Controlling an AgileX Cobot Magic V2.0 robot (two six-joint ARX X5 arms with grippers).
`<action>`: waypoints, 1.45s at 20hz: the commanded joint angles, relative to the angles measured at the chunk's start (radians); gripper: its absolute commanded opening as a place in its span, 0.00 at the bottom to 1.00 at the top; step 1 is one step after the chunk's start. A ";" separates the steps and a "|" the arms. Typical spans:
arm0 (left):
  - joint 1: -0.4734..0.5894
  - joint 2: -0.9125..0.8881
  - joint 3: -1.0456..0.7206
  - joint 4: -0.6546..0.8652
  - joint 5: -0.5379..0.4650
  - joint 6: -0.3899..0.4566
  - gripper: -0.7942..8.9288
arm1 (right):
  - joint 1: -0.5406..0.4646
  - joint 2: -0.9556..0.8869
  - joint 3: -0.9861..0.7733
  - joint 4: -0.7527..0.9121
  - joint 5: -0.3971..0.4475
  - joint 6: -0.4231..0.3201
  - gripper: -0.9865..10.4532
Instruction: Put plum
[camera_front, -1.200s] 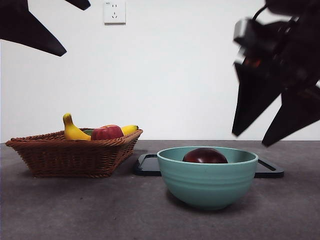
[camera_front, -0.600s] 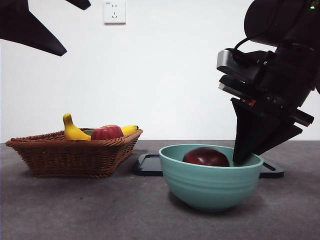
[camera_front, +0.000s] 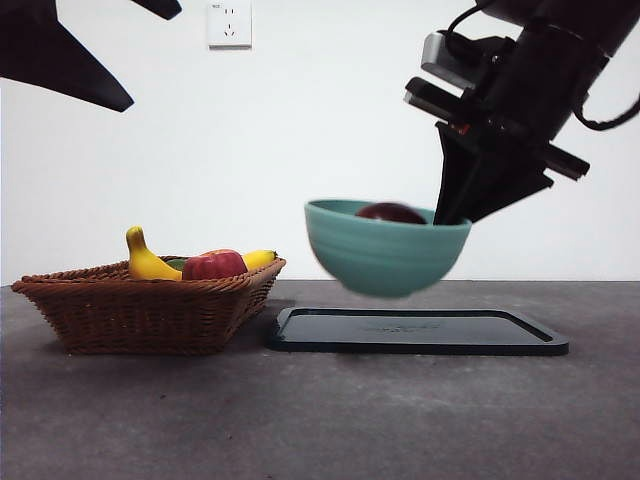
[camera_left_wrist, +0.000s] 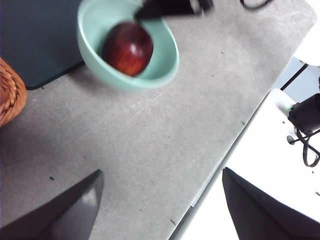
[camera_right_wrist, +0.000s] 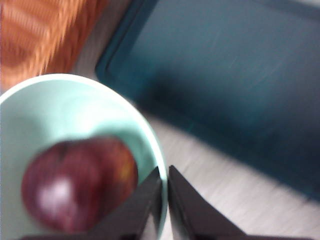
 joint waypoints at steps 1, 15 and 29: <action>-0.006 0.005 0.011 0.008 0.005 -0.006 0.47 | -0.032 0.063 0.077 -0.003 0.003 0.013 0.09; -0.006 0.005 0.011 0.006 0.005 -0.006 0.47 | -0.141 0.394 0.294 0.028 0.007 -0.013 0.09; -0.006 0.005 0.011 0.007 0.005 -0.006 0.47 | -0.143 0.407 0.294 -0.004 0.008 -0.015 0.23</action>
